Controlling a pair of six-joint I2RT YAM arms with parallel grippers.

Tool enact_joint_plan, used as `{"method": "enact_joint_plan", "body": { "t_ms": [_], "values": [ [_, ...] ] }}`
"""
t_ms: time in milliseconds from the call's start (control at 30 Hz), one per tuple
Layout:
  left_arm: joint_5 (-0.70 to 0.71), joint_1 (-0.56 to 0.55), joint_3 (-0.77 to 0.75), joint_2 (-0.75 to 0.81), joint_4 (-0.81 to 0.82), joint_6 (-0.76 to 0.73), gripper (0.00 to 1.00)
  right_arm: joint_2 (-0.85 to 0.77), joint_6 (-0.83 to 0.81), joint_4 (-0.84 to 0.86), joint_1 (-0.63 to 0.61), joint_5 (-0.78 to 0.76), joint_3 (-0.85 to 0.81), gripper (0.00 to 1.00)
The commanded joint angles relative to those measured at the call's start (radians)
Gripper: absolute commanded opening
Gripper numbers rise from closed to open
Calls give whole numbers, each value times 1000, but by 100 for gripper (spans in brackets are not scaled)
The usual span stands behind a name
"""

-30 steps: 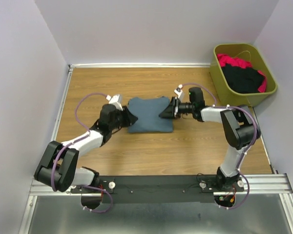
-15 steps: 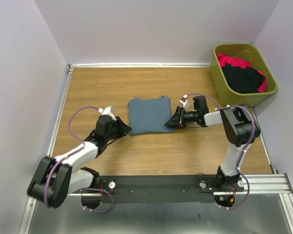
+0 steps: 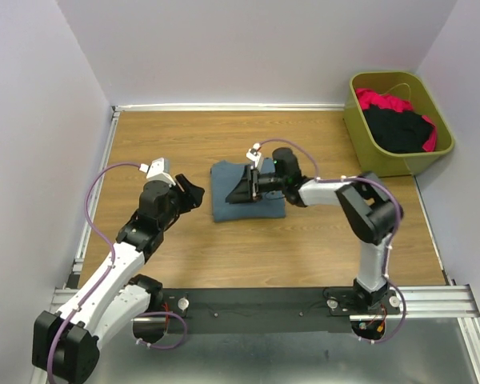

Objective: Fold and stack the t-shirts
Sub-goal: Fold the tshirt

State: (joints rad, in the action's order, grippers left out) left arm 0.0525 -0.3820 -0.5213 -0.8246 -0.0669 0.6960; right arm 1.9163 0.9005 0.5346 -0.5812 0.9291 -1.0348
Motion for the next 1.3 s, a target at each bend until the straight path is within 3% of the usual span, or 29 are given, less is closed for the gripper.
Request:
{"method": "enact_joint_plan", "body": {
  "t_ms": [0, 133, 200, 367, 500, 600, 800, 1000, 1267],
  "values": [
    [47, 2, -20, 33, -96, -56, 62, 157, 127, 115, -16, -91, 33, 52],
    [50, 3, -29, 54, -114, -84, 62, 315, 161, 173, -17, -127, 65, 51],
    [40, 2, -37, 48, -103, -104, 62, 311, 163, 171, -16, -148, 93, 51],
    [11, 2, -59, -16, -30, -112, 62, 111, 149, 131, -5, -156, 90, 51],
    [-6, 5, -98, -128, 62, -105, 62, 24, 33, -81, 56, -139, -46, 51],
    [-20, 9, -144, -240, 166, -102, 61, 33, -54, -224, 124, -139, -178, 51],
    [-103, 17, -236, -502, 341, -134, 54, 153, -94, -229, 230, -102, -300, 49],
    [-201, 35, -420, -786, 354, -171, 44, 246, -118, -226, 282, -134, -366, 48],
    [-220, 77, -522, -1039, 349, -174, 42, 371, -118, -217, 357, -182, -361, 48]
  ]
}}
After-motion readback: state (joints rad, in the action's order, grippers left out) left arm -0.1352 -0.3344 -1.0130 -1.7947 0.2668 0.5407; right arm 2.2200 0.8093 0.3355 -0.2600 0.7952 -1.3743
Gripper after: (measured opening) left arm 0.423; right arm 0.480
